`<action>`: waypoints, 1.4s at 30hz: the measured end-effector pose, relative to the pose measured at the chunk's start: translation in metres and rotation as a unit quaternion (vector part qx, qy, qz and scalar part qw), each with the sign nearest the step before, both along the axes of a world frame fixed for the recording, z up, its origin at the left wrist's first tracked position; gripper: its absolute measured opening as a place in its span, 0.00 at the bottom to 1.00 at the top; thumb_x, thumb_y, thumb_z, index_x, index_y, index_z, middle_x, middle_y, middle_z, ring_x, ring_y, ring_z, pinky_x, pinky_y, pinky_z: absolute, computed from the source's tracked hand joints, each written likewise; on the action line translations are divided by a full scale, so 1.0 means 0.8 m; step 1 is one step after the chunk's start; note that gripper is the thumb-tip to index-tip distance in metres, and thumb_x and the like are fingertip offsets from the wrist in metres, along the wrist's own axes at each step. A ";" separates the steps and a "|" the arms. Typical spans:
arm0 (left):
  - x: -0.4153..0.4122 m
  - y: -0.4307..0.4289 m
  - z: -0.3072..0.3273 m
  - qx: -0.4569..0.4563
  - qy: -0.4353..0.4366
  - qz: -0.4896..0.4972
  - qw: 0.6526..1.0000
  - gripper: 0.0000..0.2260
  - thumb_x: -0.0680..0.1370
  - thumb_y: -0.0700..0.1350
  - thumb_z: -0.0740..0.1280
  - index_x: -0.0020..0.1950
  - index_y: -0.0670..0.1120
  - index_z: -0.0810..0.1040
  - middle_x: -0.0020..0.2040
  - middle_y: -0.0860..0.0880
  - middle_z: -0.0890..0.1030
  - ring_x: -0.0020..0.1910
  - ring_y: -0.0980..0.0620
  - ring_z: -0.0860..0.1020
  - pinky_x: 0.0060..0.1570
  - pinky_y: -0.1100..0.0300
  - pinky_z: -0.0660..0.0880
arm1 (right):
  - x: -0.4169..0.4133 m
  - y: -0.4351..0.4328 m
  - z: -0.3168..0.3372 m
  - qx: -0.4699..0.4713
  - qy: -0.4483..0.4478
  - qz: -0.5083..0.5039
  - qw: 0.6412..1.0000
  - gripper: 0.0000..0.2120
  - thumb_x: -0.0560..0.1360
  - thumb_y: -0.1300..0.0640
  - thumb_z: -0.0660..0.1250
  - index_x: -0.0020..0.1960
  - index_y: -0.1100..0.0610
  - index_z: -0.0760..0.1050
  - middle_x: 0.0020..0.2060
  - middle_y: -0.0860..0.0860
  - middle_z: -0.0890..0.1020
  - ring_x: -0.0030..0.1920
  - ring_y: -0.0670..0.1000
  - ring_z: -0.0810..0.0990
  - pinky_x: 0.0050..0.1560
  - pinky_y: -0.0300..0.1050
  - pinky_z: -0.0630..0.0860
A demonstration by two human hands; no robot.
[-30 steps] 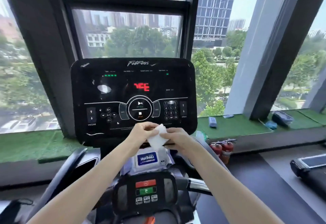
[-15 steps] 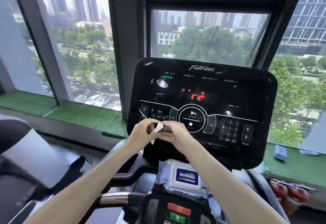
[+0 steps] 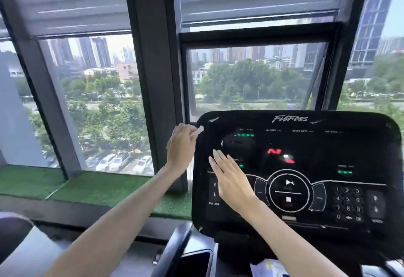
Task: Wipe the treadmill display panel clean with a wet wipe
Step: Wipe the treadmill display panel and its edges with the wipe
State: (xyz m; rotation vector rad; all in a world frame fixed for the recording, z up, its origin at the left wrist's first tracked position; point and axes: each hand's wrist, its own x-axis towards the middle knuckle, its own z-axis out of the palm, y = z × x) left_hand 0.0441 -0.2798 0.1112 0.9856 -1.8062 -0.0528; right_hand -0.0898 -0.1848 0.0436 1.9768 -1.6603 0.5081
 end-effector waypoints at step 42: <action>0.015 -0.027 -0.022 -0.090 -0.251 -0.228 0.936 0.05 0.76 0.40 0.68 0.50 0.43 0.82 0.42 0.51 0.78 0.40 0.55 0.75 0.40 0.59 0.76 | -0.016 -0.022 -0.018 -0.038 0.108 -0.013 0.993 0.23 0.67 0.63 0.64 0.61 0.66 0.75 0.63 0.62 0.75 0.64 0.57 0.74 0.65 0.52 0.70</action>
